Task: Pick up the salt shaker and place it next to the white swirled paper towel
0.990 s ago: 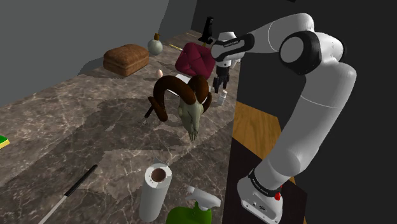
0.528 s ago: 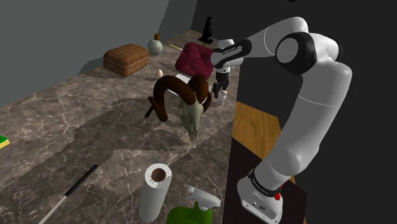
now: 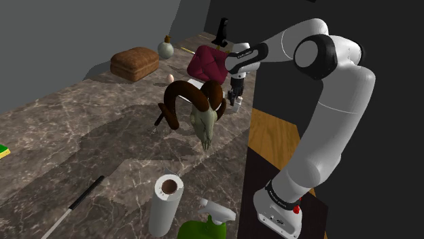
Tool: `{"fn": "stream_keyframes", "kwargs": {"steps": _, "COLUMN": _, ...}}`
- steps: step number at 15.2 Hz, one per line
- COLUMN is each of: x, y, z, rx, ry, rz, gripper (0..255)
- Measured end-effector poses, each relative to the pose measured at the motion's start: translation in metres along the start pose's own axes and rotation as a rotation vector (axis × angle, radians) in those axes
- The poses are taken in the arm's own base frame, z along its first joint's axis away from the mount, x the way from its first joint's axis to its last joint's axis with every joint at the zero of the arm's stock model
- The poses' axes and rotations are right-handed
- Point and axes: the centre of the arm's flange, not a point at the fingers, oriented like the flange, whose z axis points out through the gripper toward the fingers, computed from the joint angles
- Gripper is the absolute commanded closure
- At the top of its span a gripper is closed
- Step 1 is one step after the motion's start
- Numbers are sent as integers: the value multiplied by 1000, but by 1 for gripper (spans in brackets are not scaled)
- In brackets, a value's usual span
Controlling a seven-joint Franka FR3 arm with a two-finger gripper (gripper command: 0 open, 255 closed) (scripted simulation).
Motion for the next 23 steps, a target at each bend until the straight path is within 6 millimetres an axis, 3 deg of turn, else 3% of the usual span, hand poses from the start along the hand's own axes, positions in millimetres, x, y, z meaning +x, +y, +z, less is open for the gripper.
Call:
{"fn": "stream_keyframes", "kwargs": {"steps": 10, "x": -1, "y": 0, "z": -3, "rx": 0, "ry": 0, "rz": 0, "gripper": 255}}
{"fn": "stream_keyframes", "kwargs": {"steps": 23, "x": -19, "y": 6, "z": -66, "rx": 0, "ry": 0, "rz": 0, "gripper": 255}}
